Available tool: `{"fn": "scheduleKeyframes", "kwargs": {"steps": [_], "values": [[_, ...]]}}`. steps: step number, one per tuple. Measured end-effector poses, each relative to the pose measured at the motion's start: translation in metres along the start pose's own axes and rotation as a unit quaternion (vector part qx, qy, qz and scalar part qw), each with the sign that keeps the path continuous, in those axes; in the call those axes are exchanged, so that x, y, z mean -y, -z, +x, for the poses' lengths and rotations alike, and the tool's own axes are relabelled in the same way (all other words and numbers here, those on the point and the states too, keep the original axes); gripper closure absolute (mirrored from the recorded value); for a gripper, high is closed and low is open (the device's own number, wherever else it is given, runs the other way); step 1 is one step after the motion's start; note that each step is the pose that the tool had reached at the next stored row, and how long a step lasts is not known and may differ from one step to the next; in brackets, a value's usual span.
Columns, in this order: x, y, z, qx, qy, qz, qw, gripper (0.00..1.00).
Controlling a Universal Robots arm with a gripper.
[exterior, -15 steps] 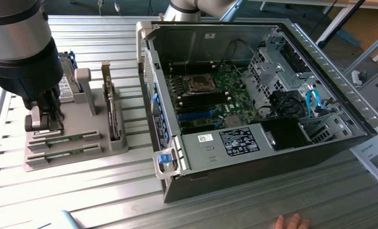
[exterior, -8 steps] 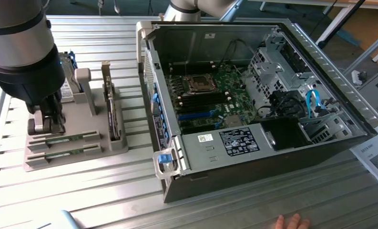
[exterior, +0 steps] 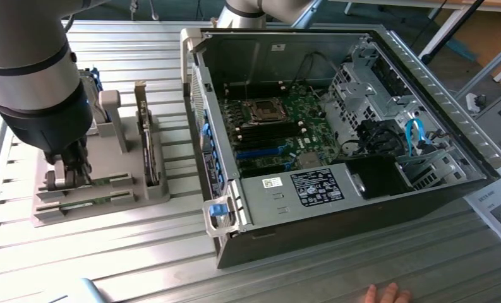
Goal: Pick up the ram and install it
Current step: 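Pick up the ram and move it above insertion slot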
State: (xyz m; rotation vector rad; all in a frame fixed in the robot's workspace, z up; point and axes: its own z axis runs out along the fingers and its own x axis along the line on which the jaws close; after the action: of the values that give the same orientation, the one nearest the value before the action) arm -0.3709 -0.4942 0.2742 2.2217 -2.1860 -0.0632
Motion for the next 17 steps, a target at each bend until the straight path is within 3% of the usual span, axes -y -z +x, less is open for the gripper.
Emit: {"fn": "scheduleKeyframes", "kwargs": {"steps": [9, 17], "values": [[0.001, -0.0214, 0.002, 0.0001, 0.0, 0.0001, 1.0, 0.75], [0.0011, -0.0235, 0.002, -0.0009, 0.0, -0.0004, 1.0, 0.75]]}}
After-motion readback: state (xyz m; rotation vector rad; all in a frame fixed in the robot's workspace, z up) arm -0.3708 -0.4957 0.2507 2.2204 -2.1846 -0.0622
